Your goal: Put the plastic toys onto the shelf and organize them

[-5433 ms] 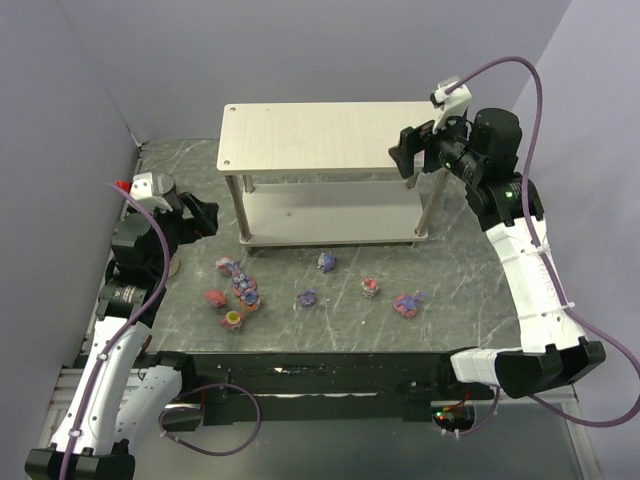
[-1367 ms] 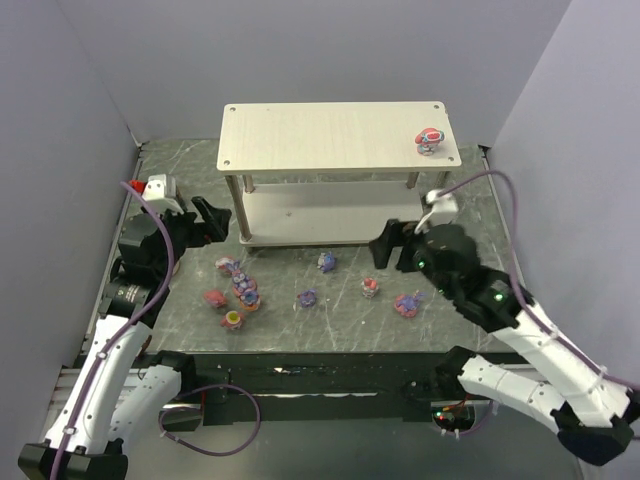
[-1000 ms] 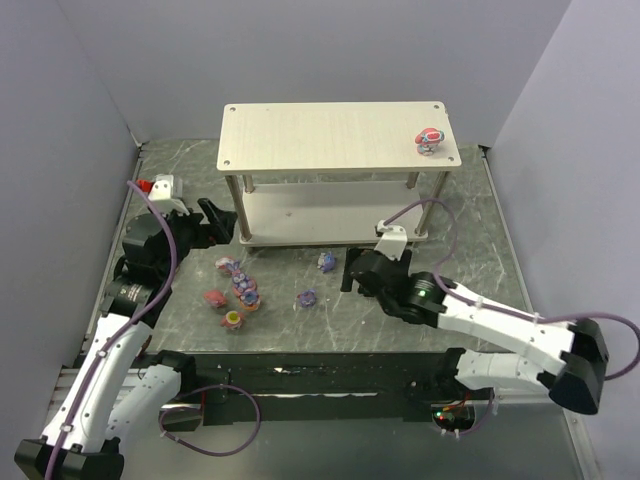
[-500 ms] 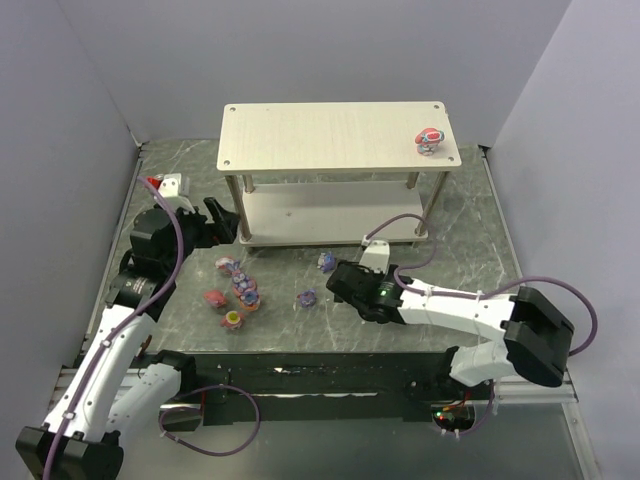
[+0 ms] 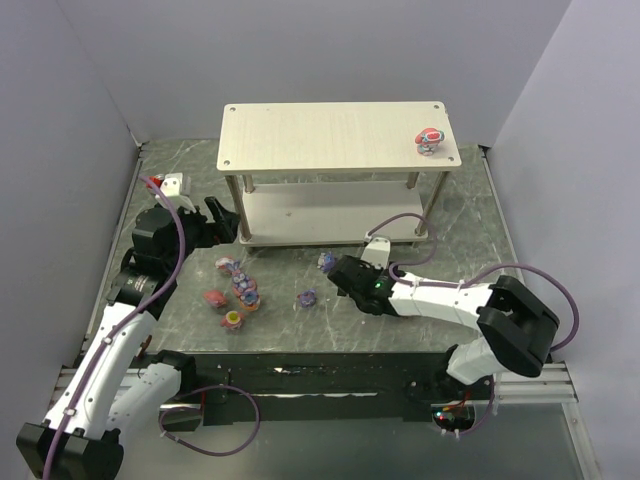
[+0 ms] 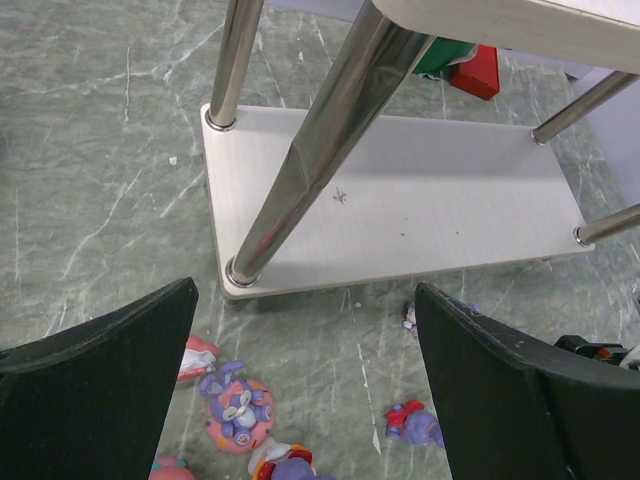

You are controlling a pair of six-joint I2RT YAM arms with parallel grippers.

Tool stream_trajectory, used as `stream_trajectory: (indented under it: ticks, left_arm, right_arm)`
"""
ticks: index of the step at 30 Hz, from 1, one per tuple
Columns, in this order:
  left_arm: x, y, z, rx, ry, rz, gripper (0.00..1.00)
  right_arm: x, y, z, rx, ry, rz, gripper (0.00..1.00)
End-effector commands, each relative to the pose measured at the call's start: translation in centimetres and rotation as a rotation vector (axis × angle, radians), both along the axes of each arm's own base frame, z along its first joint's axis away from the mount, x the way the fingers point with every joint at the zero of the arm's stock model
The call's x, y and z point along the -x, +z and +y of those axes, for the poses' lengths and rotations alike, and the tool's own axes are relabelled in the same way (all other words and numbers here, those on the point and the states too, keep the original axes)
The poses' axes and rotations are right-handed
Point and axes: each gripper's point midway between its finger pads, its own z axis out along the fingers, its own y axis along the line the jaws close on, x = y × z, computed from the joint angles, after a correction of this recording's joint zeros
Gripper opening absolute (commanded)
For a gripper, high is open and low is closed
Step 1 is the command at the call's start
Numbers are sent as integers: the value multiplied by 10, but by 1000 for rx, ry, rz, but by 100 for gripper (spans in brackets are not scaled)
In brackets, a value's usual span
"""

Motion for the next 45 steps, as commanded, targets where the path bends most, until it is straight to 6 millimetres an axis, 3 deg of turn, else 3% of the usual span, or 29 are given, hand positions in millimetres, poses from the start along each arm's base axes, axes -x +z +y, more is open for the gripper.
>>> stream_trajectory:
  ticks: [1, 11, 17, 20, 21, 24, 30, 33, 34, 36, 37, 39, 40, 45]
  left_arm:
    - [-2, 21, 0, -2, 3, -54, 96]
    - [-2, 21, 1, 0, 3, -55, 96]
    - [-1, 21, 2, 0, 8, -55, 96]
    - [-1, 22, 2, 3, 9, -60, 96]
    - [-1, 21, 2, 2, 9, -58, 96]
    - [0, 23, 2, 5, 9, -62, 96]
    - [1, 24, 2, 6, 7, -66, 96]
    - [1, 24, 1, 7, 4, -67, 96]
    - [2, 25, 1, 8, 1, -69, 96]
    - [2, 25, 1, 9, 3, -72, 96]
    - [2, 25, 1, 9, 3, -72, 96]
    - [3, 25, 0, 10, -2, -73, 96]
    - [3, 25, 0, 10, -2, -72, 96]
    - [3, 25, 0, 11, -1, -71, 96]
  right_arm:
    - [-9, -6, -5, 16, -12, -14, 88]
    - [-14, -16, -13, 62, -30, -12, 78]
    - [-14, -17, -18, 88, -66, 2, 60]
    - [-16, -11, -19, 87, -59, -18, 31]
    - [-17, -8, -19, 90, -57, -23, 15]
    - [-18, 5, -21, 100, -58, -45, 0]
    - [-19, 52, -10, 55, 19, -68, 0]
    - [-20, 88, 2, -11, 96, -101, 0]
    - [-22, 111, 7, -38, 121, -137, 0]
    - [-22, 133, 7, -39, 146, -154, 0]
    - [-25, 157, 13, -74, 165, -190, 0]
    - [-24, 178, 7, -44, 183, -203, 0]
    - [-28, 203, 9, -71, 180, -245, 0]
    - [-34, 272, 1, -62, 203, -370, 0]
